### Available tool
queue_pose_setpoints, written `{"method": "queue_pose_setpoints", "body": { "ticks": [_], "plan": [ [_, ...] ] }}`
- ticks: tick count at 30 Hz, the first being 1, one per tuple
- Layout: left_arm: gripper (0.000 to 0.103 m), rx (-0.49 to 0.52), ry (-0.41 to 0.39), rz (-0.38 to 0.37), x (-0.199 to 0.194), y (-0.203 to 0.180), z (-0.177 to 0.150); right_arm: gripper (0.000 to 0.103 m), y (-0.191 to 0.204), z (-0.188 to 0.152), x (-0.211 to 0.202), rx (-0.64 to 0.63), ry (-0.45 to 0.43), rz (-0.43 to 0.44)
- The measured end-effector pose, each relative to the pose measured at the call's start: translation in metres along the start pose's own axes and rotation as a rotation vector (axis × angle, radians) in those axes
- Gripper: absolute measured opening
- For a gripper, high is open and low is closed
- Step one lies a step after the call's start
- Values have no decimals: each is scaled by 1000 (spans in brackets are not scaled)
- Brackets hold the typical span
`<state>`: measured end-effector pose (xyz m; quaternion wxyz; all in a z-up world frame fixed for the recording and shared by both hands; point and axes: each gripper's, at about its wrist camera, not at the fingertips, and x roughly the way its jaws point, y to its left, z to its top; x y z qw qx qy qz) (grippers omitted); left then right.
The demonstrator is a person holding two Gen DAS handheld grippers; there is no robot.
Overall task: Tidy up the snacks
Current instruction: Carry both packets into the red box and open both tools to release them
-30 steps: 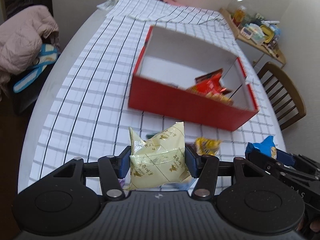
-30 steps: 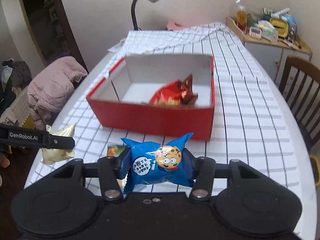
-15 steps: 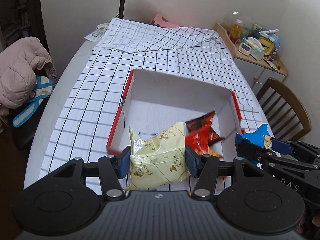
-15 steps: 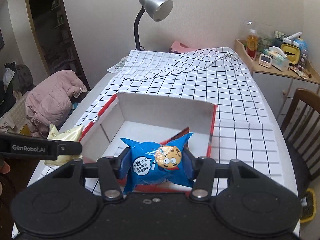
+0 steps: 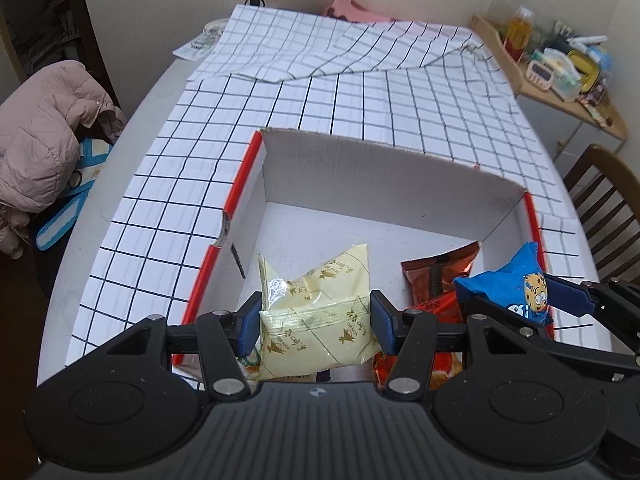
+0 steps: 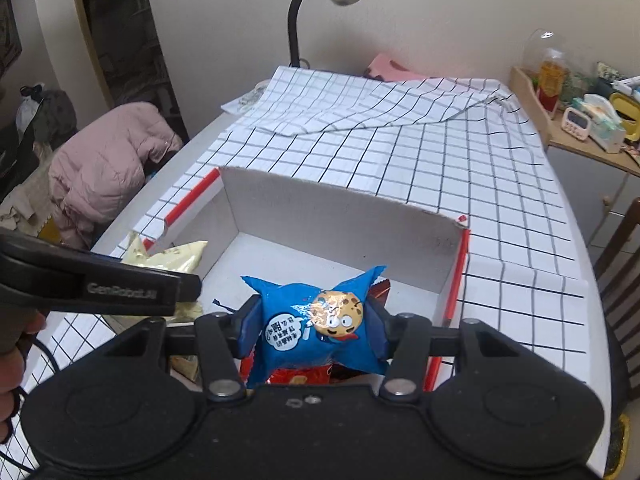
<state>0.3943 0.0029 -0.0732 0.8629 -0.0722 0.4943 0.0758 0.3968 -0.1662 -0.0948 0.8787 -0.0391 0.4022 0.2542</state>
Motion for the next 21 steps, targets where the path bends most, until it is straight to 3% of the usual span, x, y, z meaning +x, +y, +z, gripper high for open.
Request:
{"method": "queue_pose_setpoints", "body": {
  "ticks": [11,21],
  "plan": [
    [57,-40,69,68,32,-3,-6,53,-2,-3,20,-72,56,54],
    [67,-60,59,58,27,-1,-9,79,-3,-5,19,-86,48,73]
  ]
}}
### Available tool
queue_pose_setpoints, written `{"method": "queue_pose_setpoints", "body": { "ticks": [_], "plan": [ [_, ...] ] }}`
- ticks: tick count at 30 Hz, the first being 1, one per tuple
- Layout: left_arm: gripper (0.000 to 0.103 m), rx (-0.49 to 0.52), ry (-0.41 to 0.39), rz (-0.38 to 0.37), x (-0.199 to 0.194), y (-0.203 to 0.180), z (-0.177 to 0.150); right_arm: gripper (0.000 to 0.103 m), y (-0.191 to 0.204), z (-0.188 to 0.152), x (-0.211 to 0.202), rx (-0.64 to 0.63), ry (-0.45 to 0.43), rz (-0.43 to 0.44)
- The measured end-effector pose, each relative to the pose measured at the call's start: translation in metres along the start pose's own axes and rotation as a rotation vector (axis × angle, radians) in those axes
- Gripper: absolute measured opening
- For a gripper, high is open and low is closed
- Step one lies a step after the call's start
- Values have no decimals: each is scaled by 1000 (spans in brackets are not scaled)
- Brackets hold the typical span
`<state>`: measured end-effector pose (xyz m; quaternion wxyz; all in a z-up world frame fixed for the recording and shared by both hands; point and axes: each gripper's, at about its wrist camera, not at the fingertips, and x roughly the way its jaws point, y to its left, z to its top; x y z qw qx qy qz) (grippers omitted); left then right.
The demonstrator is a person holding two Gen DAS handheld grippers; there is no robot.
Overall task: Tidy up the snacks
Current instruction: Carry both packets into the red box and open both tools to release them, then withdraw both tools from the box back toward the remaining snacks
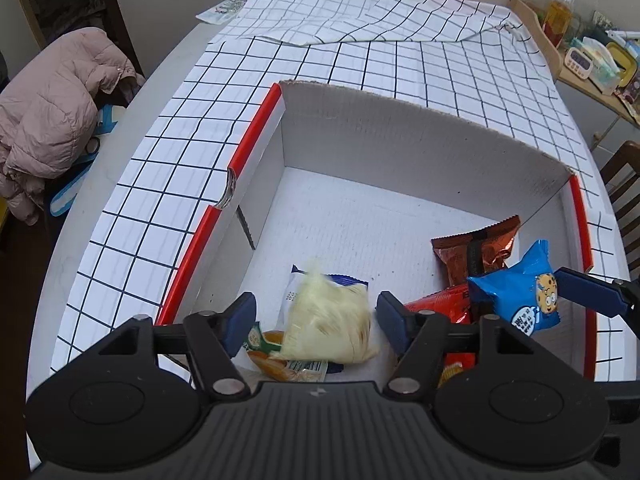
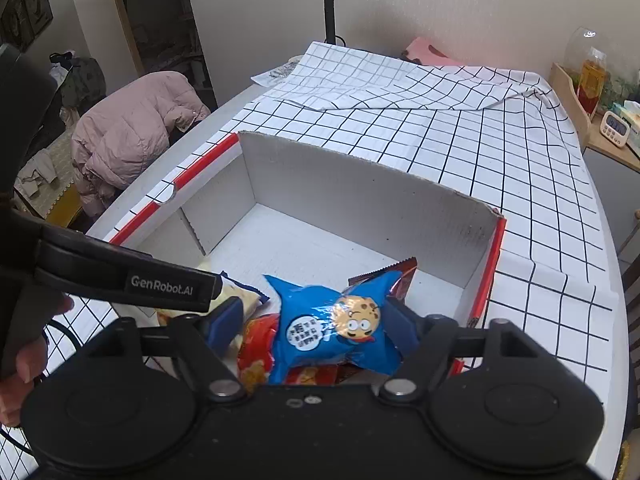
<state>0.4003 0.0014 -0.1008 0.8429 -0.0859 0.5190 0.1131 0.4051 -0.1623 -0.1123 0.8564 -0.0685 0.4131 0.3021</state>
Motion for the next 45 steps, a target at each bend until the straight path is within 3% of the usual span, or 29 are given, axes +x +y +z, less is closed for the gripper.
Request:
{"method": "queue_pose_setpoints", "body": {
  "ticks": [15,23,34,40,45],
  "plan": [
    [71,31,-87,-63,-47,31,-21,102,16,-8,-45,63,-74,-47],
    [71,82,-162,-135,-94,57,-47,103,45,-29,-96,84,-168,-58],
    [71,152,-293,-153,-149,91,-100,103,91,-70,-153,109,-336,-63],
    [71,163,-276,-224,-160,109,-129,103,117,-91,-168,90,-363,-78],
    [71,156,-264,-242,-159,128,-150,103,135,-109,-171,78,-394,-140]
  ]
}}
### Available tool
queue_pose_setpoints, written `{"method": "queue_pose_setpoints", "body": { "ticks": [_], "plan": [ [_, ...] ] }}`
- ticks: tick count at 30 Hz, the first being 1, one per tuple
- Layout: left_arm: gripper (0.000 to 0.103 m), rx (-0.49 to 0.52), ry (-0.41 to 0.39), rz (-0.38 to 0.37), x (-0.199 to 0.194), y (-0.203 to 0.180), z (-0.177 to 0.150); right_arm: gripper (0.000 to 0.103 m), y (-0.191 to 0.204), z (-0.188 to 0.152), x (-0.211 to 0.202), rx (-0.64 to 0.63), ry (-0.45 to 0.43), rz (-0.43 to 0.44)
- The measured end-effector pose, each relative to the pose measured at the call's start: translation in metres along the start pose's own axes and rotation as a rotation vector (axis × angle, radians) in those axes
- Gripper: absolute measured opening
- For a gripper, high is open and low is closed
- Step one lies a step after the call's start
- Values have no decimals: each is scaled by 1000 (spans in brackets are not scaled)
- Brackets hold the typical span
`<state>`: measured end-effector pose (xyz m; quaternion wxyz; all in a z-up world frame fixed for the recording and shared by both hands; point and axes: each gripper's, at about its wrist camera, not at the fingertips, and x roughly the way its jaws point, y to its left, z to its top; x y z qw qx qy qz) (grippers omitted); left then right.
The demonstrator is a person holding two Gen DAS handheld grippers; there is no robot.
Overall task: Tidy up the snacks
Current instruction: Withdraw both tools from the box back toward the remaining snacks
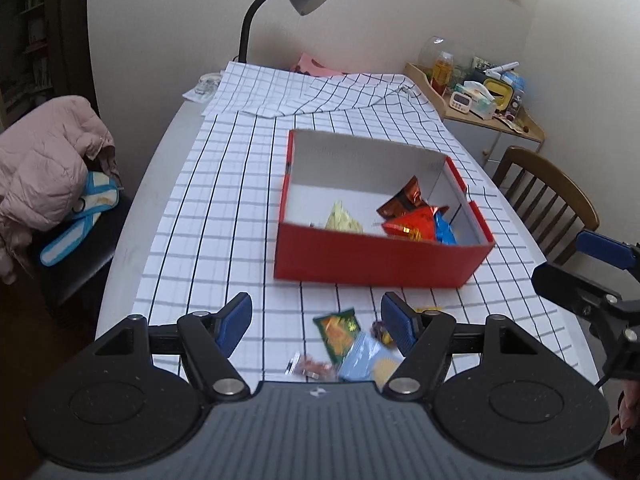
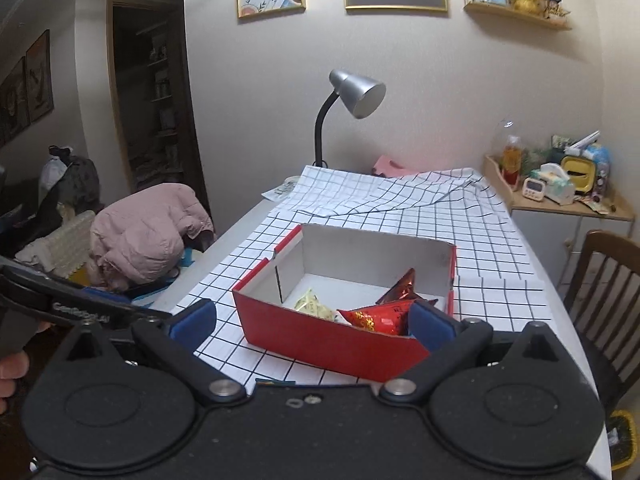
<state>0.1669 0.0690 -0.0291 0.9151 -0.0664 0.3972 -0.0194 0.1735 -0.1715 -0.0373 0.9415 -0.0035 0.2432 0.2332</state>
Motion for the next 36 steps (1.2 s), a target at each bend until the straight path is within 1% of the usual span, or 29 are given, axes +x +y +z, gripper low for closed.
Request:
{"method": "queue_pose_setpoints", "body": {
  "ticks": [3,6,8,10,12,16,21,22,26,32,34,36],
  "plan": [
    [71,22,6,17,-2,5,-16,103,6,-11,1,1,39,14],
    [71,33,25,26,0,10,-30,103,14,-26,3,1,58,-2],
    [71,18,59,30,6,14,-40,103,21,-37,7,-29,84,-12],
    [71,3,100,35,15,19,-48,103,28,-49,12,-58,129,-13],
    [71,-4,134,42,24,22,-55,102,30,-59,19,-56,163,-21],
    [71,-21,199,60,45,25,-69,100,29,-77,36,-56,234,22],
    [71,-43,277,85,74,26,-83,99,28,-92,63,-110,307,79],
    [71,-45,287,91,79,27,-85,97,28,-94,69,-119,325,89],
    [71,-76,319,97,93,30,-91,89,28,-101,94,-166,393,130],
    [70,-94,346,117,109,32,-94,87,26,-103,125,-209,459,192],
    [69,-104,352,123,114,32,-94,83,25,-103,135,-208,483,215],
    [69,-93,340,129,116,29,-93,81,24,-103,142,-204,499,230]
  ]
}}
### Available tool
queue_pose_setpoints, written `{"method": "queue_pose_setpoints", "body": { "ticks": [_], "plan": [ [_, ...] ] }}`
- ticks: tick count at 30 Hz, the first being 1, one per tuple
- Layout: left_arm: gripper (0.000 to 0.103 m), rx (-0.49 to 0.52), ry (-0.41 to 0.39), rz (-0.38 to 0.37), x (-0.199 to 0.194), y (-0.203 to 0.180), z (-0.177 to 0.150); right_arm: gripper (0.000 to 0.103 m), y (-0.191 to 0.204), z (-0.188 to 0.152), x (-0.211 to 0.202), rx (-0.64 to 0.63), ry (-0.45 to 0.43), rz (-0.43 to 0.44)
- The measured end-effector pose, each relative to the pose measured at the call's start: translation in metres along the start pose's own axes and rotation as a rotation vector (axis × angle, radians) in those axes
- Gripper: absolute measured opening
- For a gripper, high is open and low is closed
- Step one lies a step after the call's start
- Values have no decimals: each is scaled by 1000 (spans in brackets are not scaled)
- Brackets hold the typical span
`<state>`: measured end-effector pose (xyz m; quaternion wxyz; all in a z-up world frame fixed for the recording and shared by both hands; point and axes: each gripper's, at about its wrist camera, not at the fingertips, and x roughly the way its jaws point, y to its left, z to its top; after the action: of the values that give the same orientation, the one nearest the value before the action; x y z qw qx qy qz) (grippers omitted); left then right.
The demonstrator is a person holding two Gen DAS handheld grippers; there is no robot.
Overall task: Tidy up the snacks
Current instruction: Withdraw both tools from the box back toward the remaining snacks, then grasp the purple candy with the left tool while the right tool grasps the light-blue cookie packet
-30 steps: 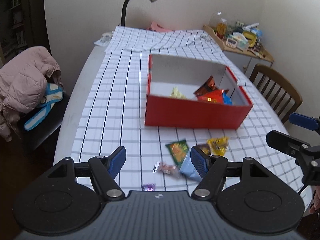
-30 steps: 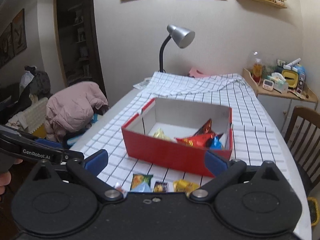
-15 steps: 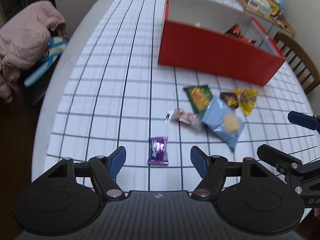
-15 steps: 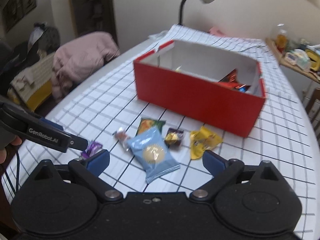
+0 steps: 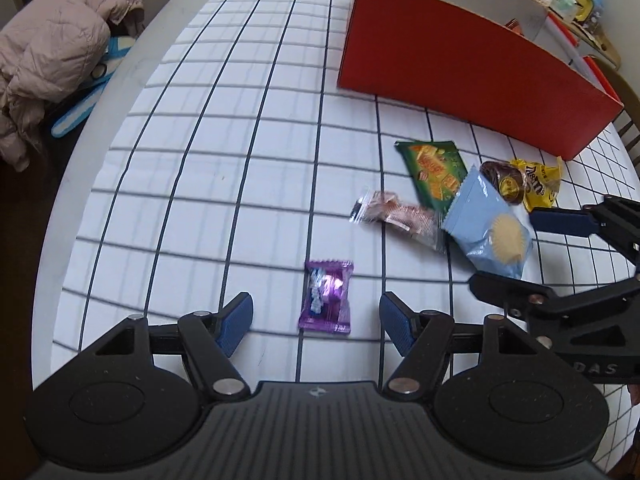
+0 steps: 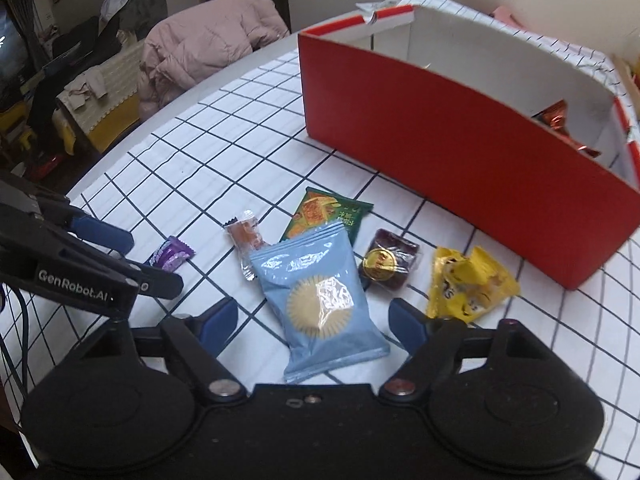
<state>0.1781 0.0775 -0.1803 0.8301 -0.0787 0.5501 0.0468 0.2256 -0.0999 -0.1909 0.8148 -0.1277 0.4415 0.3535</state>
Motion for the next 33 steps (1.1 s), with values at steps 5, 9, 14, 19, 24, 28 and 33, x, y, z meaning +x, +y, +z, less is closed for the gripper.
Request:
{"method": "queue_pose_setpoints", "body": {
  "ticks": [5,9,14,19,24,28,33],
  "plan": [
    [60,24,-18,24,1,-7,3,71,-1,3,7,-27,9,17],
    [51,49,-32,54,0,-11,0,58,2,2,10,-61,22,12],
    [32,90,-38,60,-1,-16,0,52,7,0,8,-83,27,2],
    [21,83,-36,48,-1,-16,1,47,9,-1,6,-46,23,-17],
    [20,53,-31,26,-2,-11,2,47,8,-3,-3,47,3,-33],
    [20,34,-28,2,-6,-7,1,47,7,-5,-13,131,1,-27],
    [20,21,-32,-34,-17,-4,2,47,10,-7,-32,183,-27,-26]
  ]
}}
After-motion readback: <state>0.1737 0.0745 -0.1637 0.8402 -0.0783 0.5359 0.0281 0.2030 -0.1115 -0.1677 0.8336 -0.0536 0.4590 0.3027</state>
